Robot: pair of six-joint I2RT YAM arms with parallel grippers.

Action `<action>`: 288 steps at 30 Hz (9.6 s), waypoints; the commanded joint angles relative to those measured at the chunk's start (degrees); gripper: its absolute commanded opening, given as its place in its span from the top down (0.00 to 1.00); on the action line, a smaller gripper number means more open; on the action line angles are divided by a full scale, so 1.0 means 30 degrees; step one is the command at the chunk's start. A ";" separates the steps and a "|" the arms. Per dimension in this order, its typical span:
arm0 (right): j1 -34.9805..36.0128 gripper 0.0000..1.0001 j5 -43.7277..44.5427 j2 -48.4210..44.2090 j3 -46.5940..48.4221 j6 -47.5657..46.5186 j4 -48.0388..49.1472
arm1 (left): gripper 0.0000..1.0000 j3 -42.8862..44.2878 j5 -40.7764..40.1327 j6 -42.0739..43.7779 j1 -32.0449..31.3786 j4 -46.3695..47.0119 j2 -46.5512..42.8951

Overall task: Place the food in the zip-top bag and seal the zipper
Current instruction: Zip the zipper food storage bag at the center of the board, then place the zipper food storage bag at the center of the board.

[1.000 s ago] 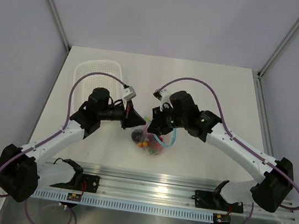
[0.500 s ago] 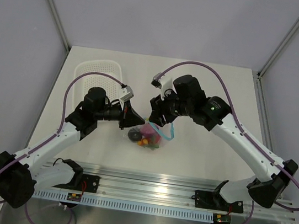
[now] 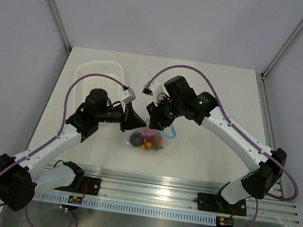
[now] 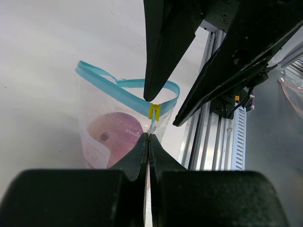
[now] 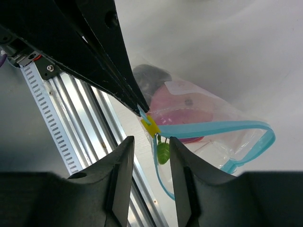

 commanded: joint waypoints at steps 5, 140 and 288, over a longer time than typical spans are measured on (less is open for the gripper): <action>-0.0131 0.54 -0.1029 -0.0175 0.1509 -0.0465 -0.0004 | 1.00 0.0814 0.0639 0.0726 -0.0081 0.0310 0.0079; -0.2564 1.00 -0.0121 -0.7589 -1.2581 0.0295 0.8170 | 1.00 0.3568 0.2953 0.0932 0.7771 -0.0277 0.0108; -0.3618 0.01 1.7310 -0.4539 -0.6663 0.8231 0.6032 | 0.01 1.3065 -1.1164 -0.3697 0.3933 -1.0531 0.4919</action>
